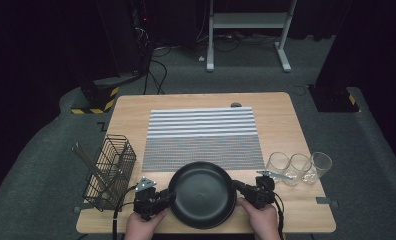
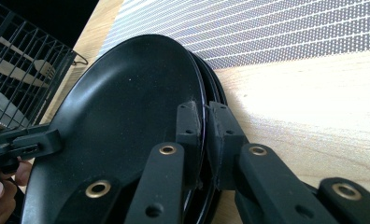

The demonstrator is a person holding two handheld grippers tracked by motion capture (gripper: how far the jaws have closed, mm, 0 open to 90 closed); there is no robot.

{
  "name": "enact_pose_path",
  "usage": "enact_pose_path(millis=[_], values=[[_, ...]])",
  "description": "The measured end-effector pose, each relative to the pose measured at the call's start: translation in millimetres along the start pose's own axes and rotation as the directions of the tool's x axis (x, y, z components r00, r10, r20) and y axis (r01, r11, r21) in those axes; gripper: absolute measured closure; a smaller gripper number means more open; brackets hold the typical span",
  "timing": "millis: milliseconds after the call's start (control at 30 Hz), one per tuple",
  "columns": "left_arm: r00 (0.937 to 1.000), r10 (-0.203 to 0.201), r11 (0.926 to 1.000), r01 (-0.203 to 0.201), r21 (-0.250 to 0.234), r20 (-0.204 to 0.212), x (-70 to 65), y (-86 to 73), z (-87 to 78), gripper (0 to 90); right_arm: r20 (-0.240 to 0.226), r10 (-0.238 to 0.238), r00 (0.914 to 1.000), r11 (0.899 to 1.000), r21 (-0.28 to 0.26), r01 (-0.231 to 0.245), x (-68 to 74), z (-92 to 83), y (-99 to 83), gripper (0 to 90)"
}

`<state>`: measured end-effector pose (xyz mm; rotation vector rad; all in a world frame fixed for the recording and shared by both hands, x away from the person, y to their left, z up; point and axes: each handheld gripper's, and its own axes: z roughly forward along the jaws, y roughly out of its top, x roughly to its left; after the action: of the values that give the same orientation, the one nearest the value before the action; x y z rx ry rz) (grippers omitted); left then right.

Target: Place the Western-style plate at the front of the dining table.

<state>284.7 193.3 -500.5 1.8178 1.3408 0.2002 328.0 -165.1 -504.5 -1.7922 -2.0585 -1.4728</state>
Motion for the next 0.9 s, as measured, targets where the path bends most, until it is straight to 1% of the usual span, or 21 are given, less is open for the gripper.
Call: enact_pose_path(millis=[400,633,900], values=[[0.9999,0.007,1.0,-0.007,0.001,-0.01,-0.3,1.3,-1.9,65.9,0.008,-0.008,0.9999,1.0,-0.002,0.008,1.9,2.7,0.7,83.9],[0.9997,0.016,0.9999,-0.016,0.0,-0.018,-0.6,2.9,-3.6,66.3,0.006,-0.012,0.9999,1.0,0.001,0.012,3.0,4.4,1.4,84.6],[0.9997,0.015,0.9999,-0.015,-0.004,-0.02,-0.8,3.7,-3.6,66.7,0.0,-0.019,0.9998,1.0,-0.003,0.019,2.7,5.4,2.3,84.6]])
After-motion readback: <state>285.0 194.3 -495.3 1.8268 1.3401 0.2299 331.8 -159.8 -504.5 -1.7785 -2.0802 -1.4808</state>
